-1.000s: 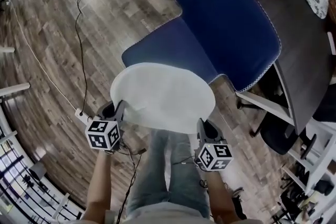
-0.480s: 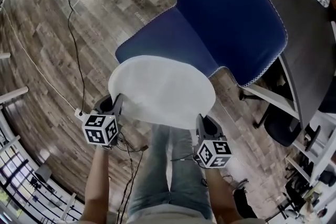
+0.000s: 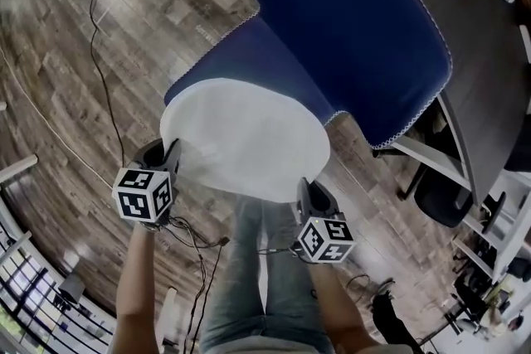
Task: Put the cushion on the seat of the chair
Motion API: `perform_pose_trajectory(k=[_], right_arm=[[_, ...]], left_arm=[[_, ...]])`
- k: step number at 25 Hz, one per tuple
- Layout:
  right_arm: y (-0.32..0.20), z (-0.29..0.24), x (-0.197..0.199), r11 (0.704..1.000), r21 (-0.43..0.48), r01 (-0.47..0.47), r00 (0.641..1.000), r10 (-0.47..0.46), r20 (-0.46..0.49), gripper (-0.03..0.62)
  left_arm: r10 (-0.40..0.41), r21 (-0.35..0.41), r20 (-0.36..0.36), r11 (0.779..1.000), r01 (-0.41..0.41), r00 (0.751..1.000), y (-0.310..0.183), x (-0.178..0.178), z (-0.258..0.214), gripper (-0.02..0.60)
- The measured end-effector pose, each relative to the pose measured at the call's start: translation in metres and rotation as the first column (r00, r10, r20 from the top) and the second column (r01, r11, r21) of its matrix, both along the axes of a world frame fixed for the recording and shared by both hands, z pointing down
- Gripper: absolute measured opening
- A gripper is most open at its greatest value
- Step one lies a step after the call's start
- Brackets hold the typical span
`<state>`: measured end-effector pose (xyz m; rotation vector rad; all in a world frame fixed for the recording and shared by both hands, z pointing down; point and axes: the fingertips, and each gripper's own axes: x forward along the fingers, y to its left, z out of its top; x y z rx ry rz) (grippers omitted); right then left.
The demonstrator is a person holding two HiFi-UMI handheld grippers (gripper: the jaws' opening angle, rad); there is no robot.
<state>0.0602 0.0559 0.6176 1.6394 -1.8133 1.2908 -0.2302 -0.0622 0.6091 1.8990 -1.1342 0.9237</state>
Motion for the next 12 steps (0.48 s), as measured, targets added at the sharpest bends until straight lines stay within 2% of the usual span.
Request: perform_pose_trajectory(k=[12], right_arm=[[-0.026,0.043,0.007,0.986,-0.065,-0.155,0.986,0.159,0.056,0.04]], left_arm=[[0.092,-0.045,0.061,0.995,-0.089,0.994,-0.063,0.026,0.035,0.048]])
